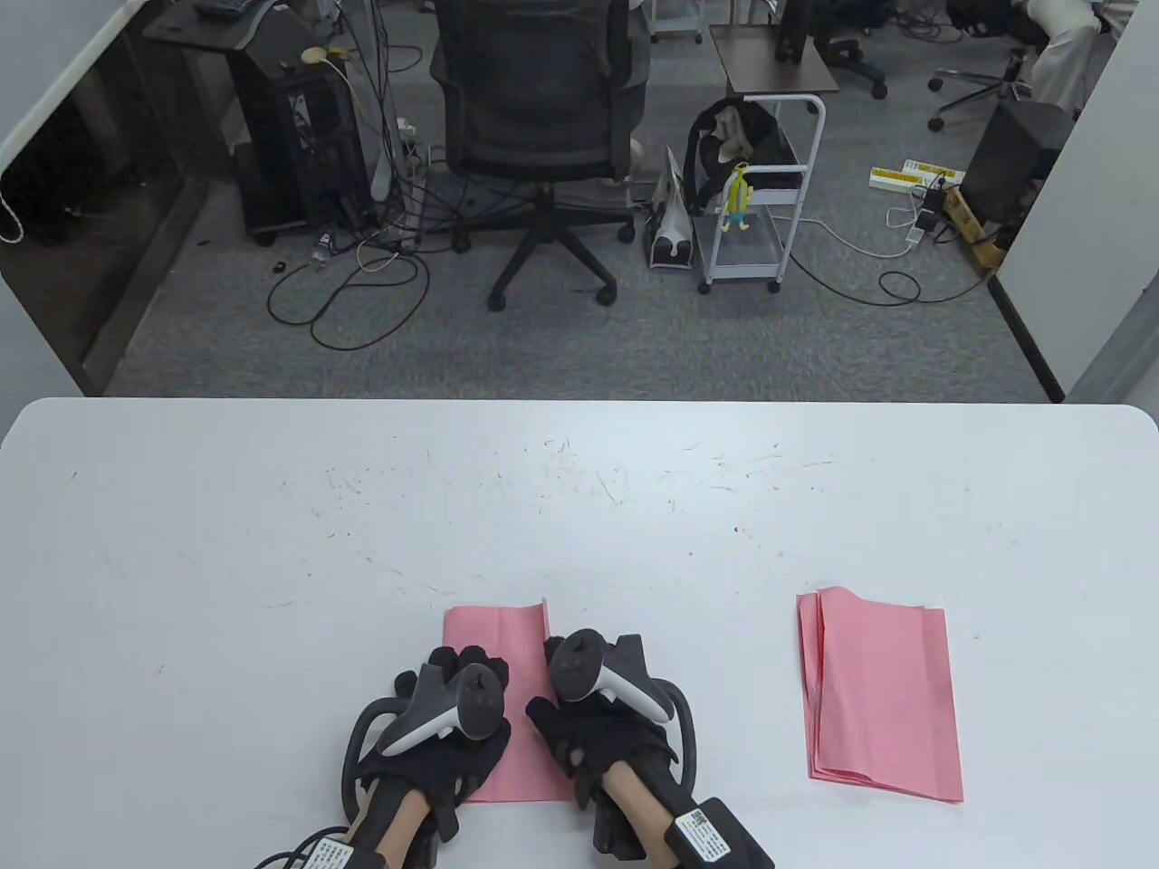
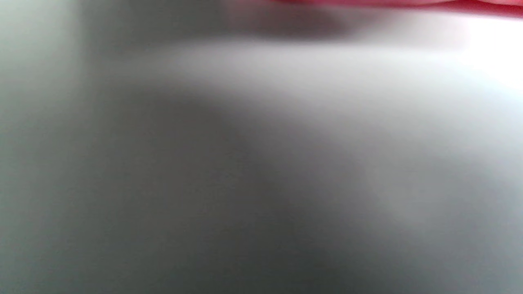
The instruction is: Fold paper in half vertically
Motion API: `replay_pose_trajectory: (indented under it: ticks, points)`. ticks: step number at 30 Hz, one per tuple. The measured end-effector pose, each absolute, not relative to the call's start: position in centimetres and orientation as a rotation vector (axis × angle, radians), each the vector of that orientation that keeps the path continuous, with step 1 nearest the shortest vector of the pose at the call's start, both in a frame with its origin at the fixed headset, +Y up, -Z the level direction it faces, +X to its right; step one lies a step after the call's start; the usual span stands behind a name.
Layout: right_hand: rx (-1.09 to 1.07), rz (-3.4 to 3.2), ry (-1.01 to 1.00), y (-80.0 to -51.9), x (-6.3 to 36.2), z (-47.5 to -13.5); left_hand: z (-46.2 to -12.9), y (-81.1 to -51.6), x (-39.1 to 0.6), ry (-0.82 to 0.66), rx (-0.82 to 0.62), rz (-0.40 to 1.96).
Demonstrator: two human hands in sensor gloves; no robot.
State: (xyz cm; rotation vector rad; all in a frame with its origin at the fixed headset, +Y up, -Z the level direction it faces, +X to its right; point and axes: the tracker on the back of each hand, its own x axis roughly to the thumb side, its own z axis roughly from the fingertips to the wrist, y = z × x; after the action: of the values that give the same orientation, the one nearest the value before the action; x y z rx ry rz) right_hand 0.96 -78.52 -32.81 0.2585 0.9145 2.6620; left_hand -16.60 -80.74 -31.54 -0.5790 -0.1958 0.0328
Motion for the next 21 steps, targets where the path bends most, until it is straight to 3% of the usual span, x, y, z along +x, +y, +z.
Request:
replay_pose_trajectory:
  ticks: [7, 14, 21]
  points:
    - [0.263, 2.513, 0.841, -77.0, 1.1, -32.5, -31.5, -80.7, -16.6, -0.196, -0.579, 0.033]
    - [0.061, 2.418, 0.82, -78.4, 2.8, -33.3, -31.5, -80.7, -16.6, -0.196, -0.579, 0.033]
    - [0.02, 2.414, 0.797, -79.0, 3.2, -33.5, -31.5, -80.7, -16.5, -0.192, -0.58, 0.022]
